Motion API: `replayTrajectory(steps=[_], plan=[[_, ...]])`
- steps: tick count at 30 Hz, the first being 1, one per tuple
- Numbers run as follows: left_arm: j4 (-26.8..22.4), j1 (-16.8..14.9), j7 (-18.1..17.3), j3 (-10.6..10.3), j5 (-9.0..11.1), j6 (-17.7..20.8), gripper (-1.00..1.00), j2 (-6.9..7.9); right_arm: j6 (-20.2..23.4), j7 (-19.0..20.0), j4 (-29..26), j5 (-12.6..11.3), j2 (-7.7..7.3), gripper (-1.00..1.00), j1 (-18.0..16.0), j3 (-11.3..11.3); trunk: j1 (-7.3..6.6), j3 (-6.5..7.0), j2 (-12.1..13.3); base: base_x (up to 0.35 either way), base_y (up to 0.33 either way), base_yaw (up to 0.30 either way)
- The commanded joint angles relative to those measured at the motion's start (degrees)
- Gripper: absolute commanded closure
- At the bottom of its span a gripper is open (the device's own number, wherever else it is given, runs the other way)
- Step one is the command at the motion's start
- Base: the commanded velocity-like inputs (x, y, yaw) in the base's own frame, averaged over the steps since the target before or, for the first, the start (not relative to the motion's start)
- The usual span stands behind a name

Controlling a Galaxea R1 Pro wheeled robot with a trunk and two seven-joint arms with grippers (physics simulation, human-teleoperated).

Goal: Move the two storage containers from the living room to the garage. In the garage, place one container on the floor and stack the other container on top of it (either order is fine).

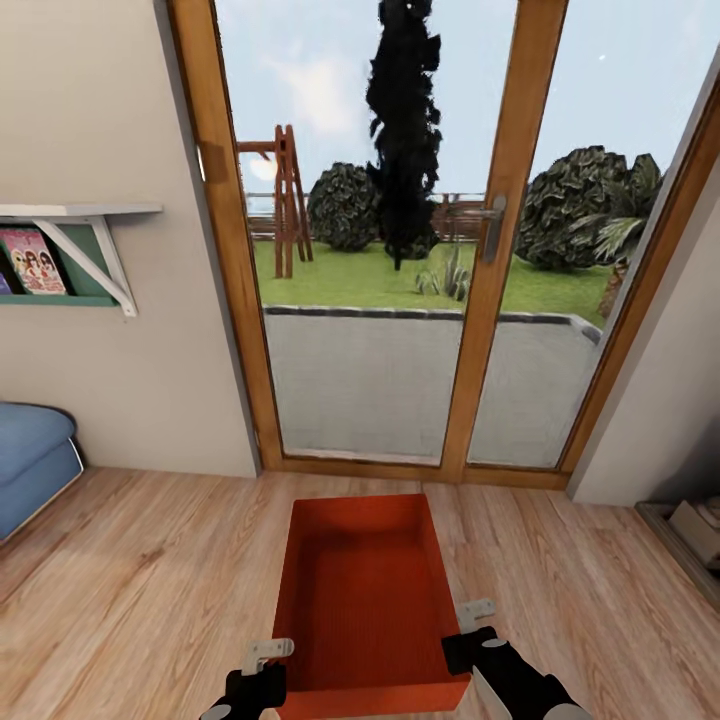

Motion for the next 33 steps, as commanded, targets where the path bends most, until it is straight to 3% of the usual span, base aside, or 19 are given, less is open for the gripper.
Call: replayTrajectory(steps=[1, 27, 33], plan=[[0.24, -0.02, 0.4, 1.07, -0.67, -0.06, 1.0, 0.21, -0.78, -0.57, -0.25, 1.51, -0.09, 1.0, -0.03, 1.21, -0.23, 0.13, 0.39, 0.0, 0.0, 0.0], [0.15, -0.02, 0.4, 1.09, -0.67, -0.06, 1.0, 0.21, -0.78, -0.57, -0.32, 1.51, -0.09, 1.0, 0.0, 1.22, -5.94, 4.8, 10.82, 0.0, 0.0, 0.0], [0.03, -0.02, 0.4, 1.09, -0.63, -0.06, 1.0, 0.26, -0.75, -0.51, -0.32, 1.55, -0.03, 1.0, 0.0, 1.27, -5.94, 4.8, 10.82, 0.0, 0.0, 0.0]])
